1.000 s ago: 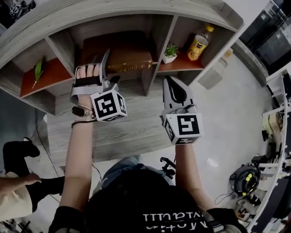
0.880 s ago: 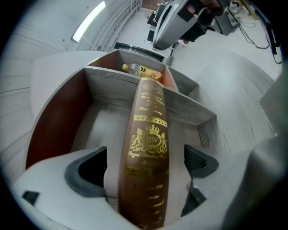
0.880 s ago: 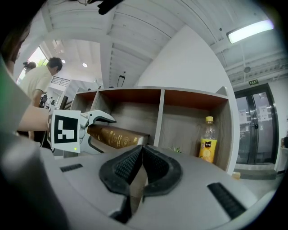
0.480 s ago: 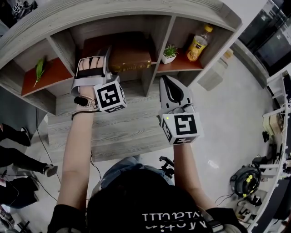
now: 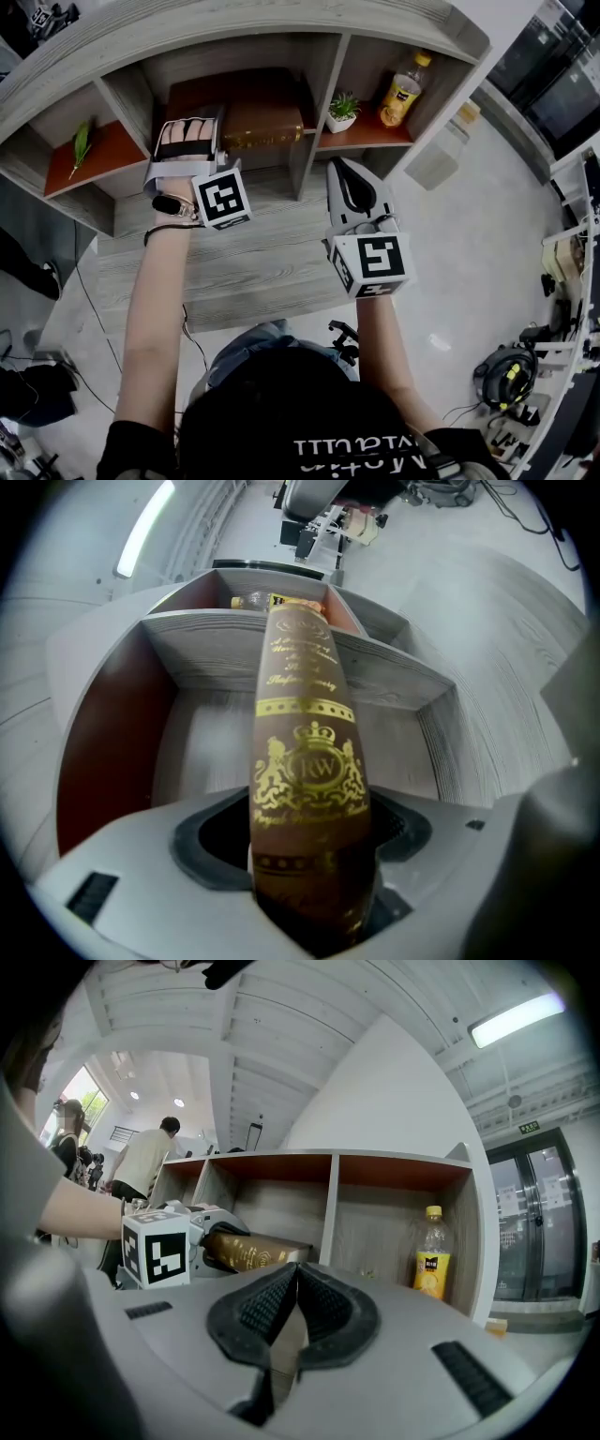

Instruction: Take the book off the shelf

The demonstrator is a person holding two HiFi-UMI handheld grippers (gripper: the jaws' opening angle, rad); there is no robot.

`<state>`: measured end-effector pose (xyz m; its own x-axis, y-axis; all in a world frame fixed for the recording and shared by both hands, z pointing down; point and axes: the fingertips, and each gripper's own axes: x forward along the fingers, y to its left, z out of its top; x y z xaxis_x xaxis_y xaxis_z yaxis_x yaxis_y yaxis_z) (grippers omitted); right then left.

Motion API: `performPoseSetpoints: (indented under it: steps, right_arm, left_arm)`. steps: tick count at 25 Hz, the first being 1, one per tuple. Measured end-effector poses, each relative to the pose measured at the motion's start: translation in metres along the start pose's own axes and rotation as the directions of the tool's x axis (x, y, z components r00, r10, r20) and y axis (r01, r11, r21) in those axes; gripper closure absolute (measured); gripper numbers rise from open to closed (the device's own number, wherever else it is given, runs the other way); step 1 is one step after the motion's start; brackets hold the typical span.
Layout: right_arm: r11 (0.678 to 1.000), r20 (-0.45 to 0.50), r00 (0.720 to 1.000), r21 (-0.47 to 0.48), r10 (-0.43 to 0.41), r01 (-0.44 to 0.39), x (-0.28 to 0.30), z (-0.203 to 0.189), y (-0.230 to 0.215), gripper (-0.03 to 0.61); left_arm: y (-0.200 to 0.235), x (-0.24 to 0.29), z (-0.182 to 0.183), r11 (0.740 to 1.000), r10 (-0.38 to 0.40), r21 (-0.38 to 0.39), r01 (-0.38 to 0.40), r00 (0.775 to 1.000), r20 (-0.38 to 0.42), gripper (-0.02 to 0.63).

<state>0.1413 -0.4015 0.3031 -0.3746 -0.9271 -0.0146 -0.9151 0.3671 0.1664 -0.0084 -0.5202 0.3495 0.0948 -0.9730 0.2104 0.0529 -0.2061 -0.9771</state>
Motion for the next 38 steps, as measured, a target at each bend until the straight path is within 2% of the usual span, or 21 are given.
performPoseSetpoints:
  steps: [12, 31, 38]
  right_arm:
    - [0.999, 0.006, 0.999, -0.007, 0.052, -0.052, -0.014, 0.006, 0.000, 0.563]
    - [0.992, 0.057, 0.991, -0.039, 0.122, -0.120, -0.070, 0.034, 0.022, 0.563]
    - [0.993, 0.058, 0.992, -0.039, 0.111, -0.108, -0.102, 0.039, 0.025, 0.563]
  left_arm:
    - [0.000, -0.017, 0.001, 1.000, 0.014, -0.020, -0.015, 0.999, -0.049, 0.310]
    - [-0.016, -0.088, 0.014, 0.999, 0.007, -0.048, -0.011, 0.996, -0.093, 0.331]
    - [-0.021, -0.123, 0.020, 0.998, 0.035, -0.053, -0.040, 0.995, -0.095, 0.343]
